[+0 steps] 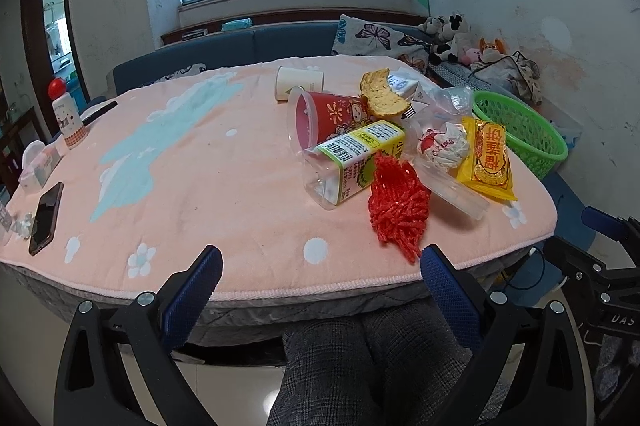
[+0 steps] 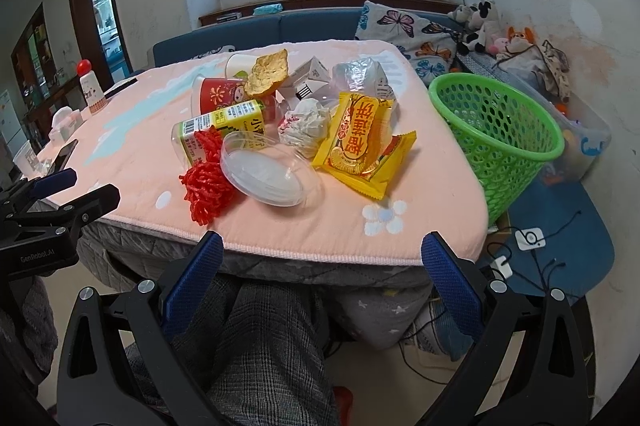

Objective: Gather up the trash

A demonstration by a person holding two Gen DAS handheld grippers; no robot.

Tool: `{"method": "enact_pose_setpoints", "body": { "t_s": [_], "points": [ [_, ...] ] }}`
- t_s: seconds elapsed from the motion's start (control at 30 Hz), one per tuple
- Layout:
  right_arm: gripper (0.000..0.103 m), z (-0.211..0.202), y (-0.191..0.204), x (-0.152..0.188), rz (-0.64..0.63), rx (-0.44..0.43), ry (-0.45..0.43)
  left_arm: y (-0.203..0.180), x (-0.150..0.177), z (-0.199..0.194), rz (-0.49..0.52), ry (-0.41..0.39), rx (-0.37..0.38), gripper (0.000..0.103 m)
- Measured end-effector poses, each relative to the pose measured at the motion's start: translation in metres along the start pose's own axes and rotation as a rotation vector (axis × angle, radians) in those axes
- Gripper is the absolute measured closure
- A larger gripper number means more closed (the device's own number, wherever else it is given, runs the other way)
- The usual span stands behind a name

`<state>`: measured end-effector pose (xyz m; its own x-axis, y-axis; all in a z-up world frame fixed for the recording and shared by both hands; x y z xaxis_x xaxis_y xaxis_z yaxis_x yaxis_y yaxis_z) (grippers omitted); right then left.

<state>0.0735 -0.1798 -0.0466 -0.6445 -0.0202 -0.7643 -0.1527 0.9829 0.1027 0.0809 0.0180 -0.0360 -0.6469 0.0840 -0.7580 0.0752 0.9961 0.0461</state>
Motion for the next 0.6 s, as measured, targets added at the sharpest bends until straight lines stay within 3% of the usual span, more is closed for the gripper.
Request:
{"method": "enact_pose_setpoints", "body": {
  "t_s": [0.3,0.6],
  "points": [
    [0.013,0.018,0.015,-0.007,-0.073,-0.064,0.028,0.011,-0.005,0.009,-0.019,0.014,0.007,0.007],
    [0.024,0.049,0.044,-0.019,-0.244,-0.031,0.030,0.025,-0.004,0.018,-0.049,0.031,0.010,0.007]
  ]
}}
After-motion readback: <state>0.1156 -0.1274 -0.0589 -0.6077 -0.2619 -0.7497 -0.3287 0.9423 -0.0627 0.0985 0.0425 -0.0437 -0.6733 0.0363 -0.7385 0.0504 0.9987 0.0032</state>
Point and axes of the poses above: each gripper's, at about its wrist camera, not at the fingertips, and z roughly the way its jaws point, y to its left, x to its underside, the point moved 1 cm from there along z, roughly the way its jaws point, and after that the axes turned 2 degrees about z, right-handed, at the moved point
